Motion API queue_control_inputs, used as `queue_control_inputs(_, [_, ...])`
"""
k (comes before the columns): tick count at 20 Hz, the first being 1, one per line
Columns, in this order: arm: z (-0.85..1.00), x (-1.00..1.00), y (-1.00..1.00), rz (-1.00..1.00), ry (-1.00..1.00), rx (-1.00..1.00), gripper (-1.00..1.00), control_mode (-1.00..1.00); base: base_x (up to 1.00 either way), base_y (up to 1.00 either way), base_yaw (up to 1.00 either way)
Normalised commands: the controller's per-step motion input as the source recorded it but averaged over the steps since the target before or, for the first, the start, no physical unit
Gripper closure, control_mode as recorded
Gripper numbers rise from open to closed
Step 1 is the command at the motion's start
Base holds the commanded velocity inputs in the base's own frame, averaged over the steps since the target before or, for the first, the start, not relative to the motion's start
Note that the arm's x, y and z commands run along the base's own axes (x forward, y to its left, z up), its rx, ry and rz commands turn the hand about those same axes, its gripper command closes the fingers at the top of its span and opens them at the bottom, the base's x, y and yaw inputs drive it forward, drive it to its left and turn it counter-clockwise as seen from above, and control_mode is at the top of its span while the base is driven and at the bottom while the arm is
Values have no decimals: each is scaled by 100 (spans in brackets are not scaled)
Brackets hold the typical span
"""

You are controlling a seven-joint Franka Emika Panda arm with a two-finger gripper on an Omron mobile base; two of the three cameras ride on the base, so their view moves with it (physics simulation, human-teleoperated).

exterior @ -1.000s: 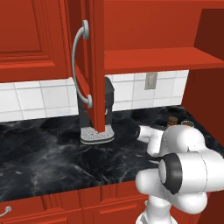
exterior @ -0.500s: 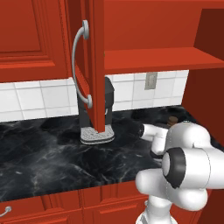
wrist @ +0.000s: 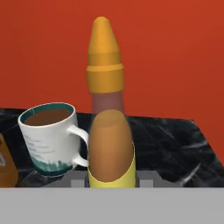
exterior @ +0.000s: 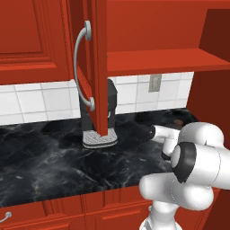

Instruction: Pick the cinnamon and honey bottle from the cabinet and place them next to the mug.

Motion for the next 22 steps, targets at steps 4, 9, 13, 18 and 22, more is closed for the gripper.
queue_control_inputs(4, [-17,0,0,-3,-6,0,100,-100,0,0,0])
queue_control_inputs(9, [-14,0,-1,-3,-2,0,100,-100,0,0,0])
queue_control_inputs(13, [-10,0,-2,-3,-1,0,100,-100,0,0,0])
queue_control_inputs(18, [-10,-11,7,-1,-5,-1,100,-100,0,0,0])
queue_control_inputs(22, [-4,-31,26,0,-10,-4,100,-100,0,0,0])
